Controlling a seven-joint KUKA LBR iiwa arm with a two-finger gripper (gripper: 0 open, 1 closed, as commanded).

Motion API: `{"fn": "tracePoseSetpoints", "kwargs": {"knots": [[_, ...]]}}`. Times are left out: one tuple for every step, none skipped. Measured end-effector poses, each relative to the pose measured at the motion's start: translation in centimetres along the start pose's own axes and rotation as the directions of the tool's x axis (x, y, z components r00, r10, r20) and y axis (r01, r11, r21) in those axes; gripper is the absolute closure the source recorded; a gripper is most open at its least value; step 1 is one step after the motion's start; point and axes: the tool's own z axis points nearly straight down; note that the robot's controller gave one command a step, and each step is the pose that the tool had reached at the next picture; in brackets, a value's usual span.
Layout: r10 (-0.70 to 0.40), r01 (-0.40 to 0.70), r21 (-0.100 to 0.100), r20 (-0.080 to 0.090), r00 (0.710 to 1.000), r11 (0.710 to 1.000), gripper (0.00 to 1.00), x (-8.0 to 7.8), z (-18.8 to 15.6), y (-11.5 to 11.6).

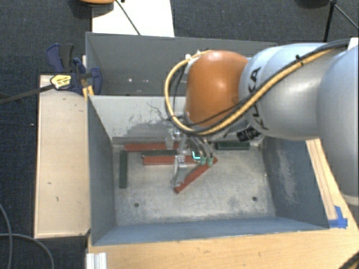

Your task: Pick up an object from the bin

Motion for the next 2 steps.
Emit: {"fn": "tracePoseSetpoints", "kwargs": {"knots": [[0.004, -0.004, -0.001, 0.008, 1.0, 1.0, 0.0, -0.2, -0.4, -0.1], [0.006, -0.006, -0.003, 0.016, 1.0, 1.0, 0.0, -1.7, 4.0, 0.8]]}}
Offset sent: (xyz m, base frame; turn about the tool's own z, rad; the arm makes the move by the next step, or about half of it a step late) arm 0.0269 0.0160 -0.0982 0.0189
